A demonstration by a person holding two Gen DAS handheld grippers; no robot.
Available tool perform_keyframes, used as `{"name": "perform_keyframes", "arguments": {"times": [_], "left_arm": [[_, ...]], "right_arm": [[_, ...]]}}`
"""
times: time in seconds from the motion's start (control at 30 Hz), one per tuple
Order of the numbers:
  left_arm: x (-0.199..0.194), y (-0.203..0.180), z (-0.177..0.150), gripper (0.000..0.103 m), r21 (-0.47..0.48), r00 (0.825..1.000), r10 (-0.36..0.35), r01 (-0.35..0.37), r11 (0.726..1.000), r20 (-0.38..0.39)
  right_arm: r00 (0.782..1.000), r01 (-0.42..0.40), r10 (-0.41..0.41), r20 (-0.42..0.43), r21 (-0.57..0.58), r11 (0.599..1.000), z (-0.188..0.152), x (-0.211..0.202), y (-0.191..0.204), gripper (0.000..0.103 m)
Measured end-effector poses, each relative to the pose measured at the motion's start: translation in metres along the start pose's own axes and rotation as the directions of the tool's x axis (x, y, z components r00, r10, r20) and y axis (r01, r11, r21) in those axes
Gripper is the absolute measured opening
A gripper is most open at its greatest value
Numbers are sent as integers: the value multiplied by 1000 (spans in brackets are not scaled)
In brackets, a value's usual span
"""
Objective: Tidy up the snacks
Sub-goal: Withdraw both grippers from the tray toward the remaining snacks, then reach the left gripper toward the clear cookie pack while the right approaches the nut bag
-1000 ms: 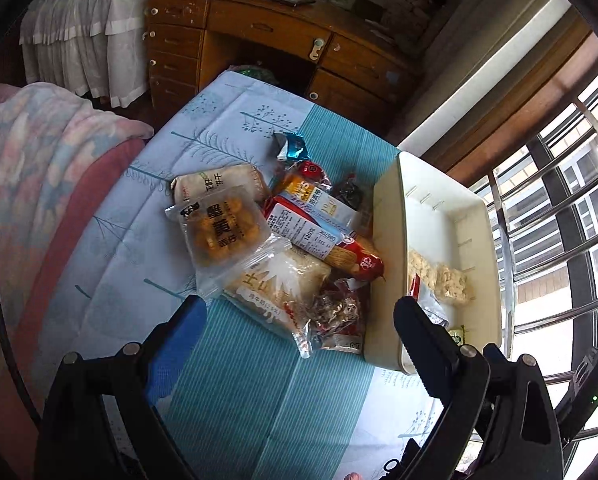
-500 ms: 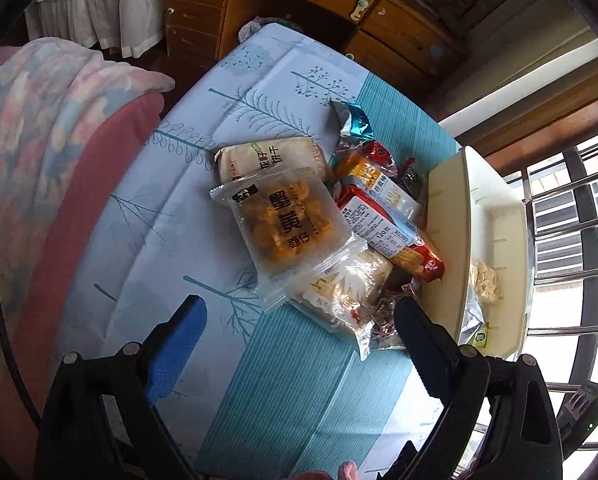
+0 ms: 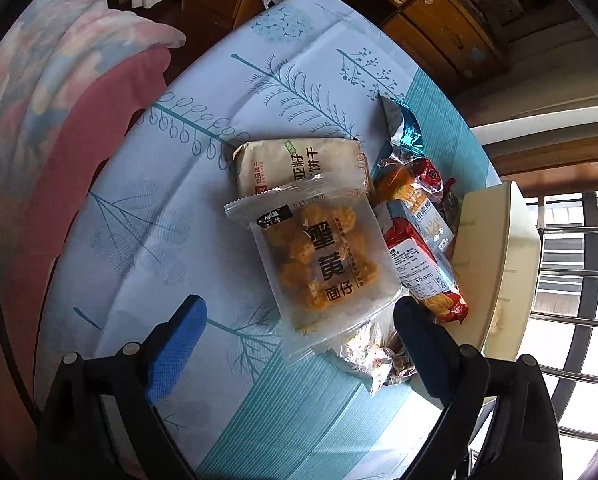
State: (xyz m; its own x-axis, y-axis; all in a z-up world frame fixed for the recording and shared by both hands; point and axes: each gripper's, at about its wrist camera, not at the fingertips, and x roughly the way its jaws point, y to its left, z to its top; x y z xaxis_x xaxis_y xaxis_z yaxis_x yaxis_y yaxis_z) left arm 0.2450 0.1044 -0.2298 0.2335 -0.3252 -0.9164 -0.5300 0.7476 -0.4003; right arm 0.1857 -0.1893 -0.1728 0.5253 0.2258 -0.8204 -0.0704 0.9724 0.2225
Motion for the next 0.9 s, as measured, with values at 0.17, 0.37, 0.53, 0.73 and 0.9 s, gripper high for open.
{"name": "perform_keyframes", "arguments": {"times": [0.17, 0.37, 0.53, 0.73, 0.9], "left_arm": [[17, 2, 10, 97, -20, 1000, 1, -2, 1000, -29], [38, 0, 21, 100, -36, 997, -20, 17, 999, -73], [55, -5, 27, 101, -35, 993, -32, 28, 999, -109], [69, -13, 29, 102, -16, 990, -50, 48, 999, -135], [86, -20, 33, 102, 3, 985, -50, 51, 999, -164]], "right_arm": [[999, 8, -7, -38, 16, 1000, -15, 16, 10, 74], [999, 22, -19, -45, 66, 998, -26, 30, 11, 74], [999, 23, -18, -40, 128, 992, -30, 44, 5, 73], [999, 31, -24, -42, 170, 985, -30, 62, -2, 65], [999, 33, -25, -46, 192, 981, -28, 74, -6, 62]]}}
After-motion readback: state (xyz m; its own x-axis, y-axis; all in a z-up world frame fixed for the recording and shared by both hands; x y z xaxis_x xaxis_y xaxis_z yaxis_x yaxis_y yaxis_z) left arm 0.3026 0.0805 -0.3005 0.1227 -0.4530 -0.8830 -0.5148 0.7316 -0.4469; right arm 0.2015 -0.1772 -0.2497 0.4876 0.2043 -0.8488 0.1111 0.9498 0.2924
